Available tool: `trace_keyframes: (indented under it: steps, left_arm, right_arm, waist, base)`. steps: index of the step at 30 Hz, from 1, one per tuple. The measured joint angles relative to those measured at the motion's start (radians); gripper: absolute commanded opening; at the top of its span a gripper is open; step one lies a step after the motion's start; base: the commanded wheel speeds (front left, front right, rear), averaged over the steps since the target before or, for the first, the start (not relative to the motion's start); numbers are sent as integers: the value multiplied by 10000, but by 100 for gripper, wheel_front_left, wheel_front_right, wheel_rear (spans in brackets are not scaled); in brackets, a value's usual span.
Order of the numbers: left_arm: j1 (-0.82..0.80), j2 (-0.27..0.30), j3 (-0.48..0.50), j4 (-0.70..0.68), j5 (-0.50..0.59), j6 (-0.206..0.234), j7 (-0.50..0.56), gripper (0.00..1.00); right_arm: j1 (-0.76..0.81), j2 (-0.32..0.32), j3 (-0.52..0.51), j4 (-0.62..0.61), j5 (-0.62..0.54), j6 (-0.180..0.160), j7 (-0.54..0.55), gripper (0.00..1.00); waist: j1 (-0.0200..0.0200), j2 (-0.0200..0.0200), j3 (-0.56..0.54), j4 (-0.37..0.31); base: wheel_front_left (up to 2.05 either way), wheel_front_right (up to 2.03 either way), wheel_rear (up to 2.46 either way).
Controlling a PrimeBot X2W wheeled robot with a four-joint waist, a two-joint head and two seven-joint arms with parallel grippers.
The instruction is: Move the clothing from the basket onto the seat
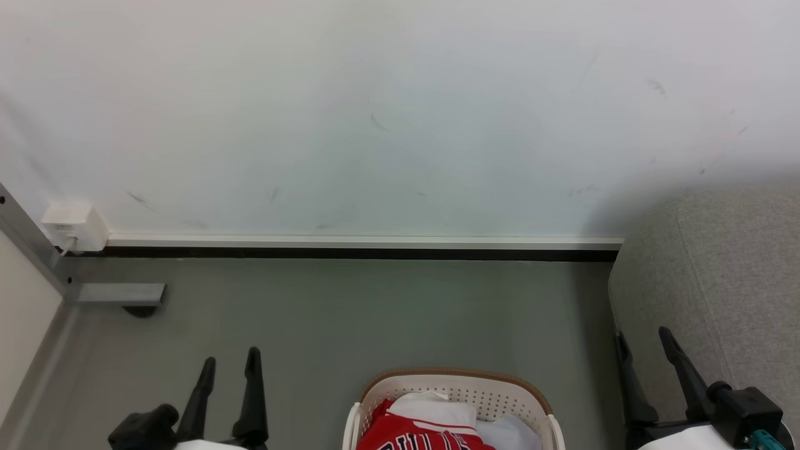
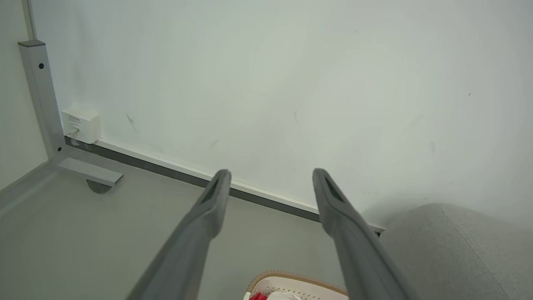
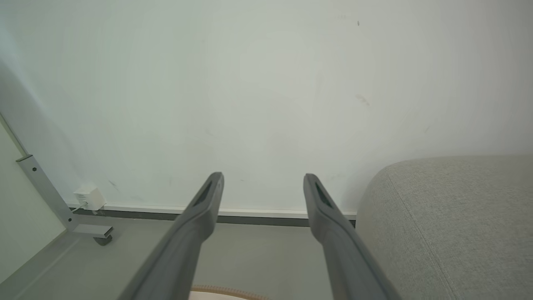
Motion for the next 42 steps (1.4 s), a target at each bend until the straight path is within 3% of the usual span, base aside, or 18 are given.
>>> trace_keyframes:
  steps: [28, 42]
  left_arm:
    - [158, 21, -165, -54, 1939, 58, -554, 100]
    - [187, 25, -150, -46, 1967, 86, -566, 100]
  right_arm:
    - [45, -27, -88, 525, -1104, 0, -508, 100]
    - [78, -36, -219, 746, -909, 0, -533, 100]
  waist:
    - [0, 0, -29, 160]
    - [0, 0, -3, 127]
  base:
    - [0, 0, 0]
    - [0, 0, 0]
